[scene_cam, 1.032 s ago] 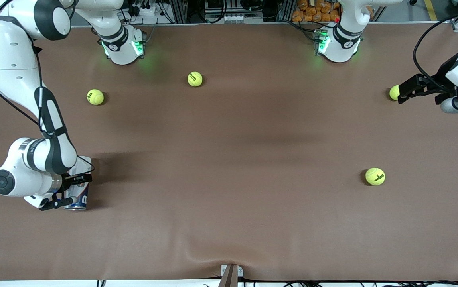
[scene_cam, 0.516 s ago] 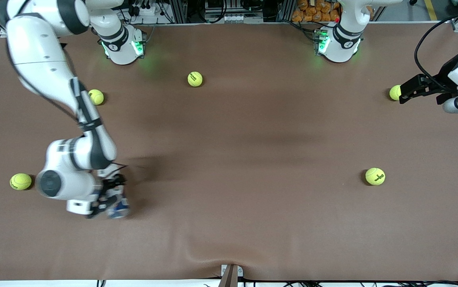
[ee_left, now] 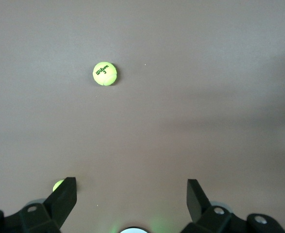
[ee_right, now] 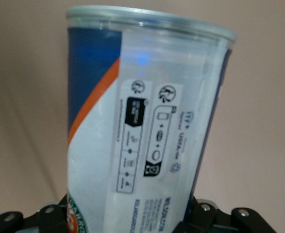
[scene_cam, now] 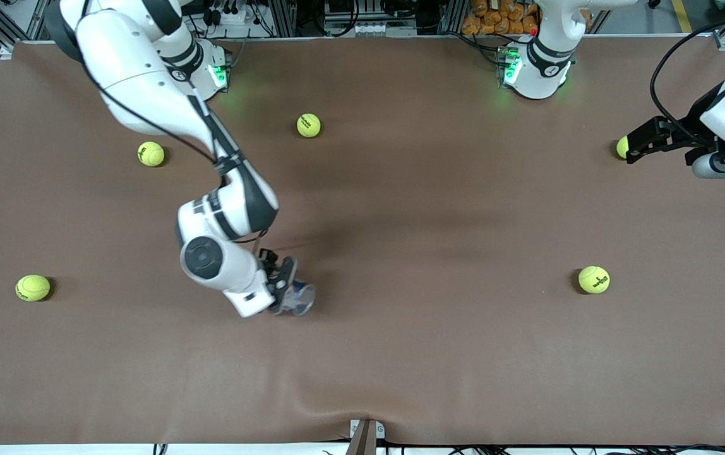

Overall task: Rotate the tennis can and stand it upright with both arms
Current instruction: 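Carry the can with the right gripper to the table center and lower it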

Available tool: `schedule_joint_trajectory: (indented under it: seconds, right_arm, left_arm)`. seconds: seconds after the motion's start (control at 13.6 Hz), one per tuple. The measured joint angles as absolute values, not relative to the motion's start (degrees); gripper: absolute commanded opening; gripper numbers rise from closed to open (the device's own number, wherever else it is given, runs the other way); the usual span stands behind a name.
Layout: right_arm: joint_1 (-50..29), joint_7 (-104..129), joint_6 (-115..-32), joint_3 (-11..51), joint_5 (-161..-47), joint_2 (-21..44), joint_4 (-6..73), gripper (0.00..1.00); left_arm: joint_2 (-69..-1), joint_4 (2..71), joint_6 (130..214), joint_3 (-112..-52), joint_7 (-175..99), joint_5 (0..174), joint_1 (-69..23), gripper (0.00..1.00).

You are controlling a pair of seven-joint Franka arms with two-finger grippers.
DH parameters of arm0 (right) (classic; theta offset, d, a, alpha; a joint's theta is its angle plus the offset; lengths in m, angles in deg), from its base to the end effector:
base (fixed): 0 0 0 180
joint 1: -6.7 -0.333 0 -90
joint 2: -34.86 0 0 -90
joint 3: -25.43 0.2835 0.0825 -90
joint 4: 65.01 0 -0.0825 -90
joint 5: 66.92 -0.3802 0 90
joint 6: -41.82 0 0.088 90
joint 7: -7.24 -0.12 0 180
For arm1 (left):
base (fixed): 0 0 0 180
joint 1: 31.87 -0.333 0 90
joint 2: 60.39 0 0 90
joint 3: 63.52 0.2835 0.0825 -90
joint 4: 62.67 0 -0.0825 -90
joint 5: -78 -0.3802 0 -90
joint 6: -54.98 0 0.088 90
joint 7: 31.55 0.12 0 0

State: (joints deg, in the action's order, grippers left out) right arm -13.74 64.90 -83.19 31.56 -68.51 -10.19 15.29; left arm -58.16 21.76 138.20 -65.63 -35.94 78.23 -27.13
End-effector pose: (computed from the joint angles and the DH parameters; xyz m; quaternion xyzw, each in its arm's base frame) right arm 0.6349 0.3053 0.2042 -0.7565 -0.6522 -0.0122 0.0477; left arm 0.5449 -0.0656 0.5925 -0.9993 0.0216 0.0301 0.0002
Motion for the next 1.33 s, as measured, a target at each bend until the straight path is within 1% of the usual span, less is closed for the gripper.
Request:
schedule_joint_trajectory:
  seconds: [0.15,0.29,0.44,0.59,0.88,0.96,1.33]
  right_arm:
    - [-18.3,68.0,-84.7,31.7,-66.4,-10.2,15.3,0.80]
    - [-23.6,67.7,-85.1,31.7,-60.6,-10.3,15.4,0.80]
    - [-26.7,66.4,-85.2,31.5,-58.3,-10.5,15.6,0.82]
    - [-27.2,64.6,-85.2,31.3,-57.6,-11.0,16.0,0.88]
    - [-27.5,53.7,-85.7,30.9,-52.8,-12.8,16.7,0.90]
    - [-27.9,53.3,-85.8,30.9,-52.4,-13.1,16.7,1.00]
    - [-28.3,53.0,-85.8,30.9,-51.0,-13.0,15.6,1.00]
  left_arm:
    - [-58.2,21.8,138.2,-65.6,-35.9,78.2,-27.1,1.00]
    - [-58.2,21.8,138.2,-65.6,-35.9,78.2,-27.2,1.00]
    - [-58.2,21.7,138.2,-65.6,-35.9,78.2,-27.2,1.00]
    - [-58.2,21.7,138.2,-65.6,-35.9,78.2,-27.2,1.00]
    - [-58.2,21.7,138.2,-65.6,-35.9,78.2,-27.2,1.00]
    - [-58.2,21.7,138.2,-65.6,-35.9,78.2,-27.2,1.00]
    - [-58.2,21.8,138.2,-65.6,-35.9,78.2,-27.1,1.00]
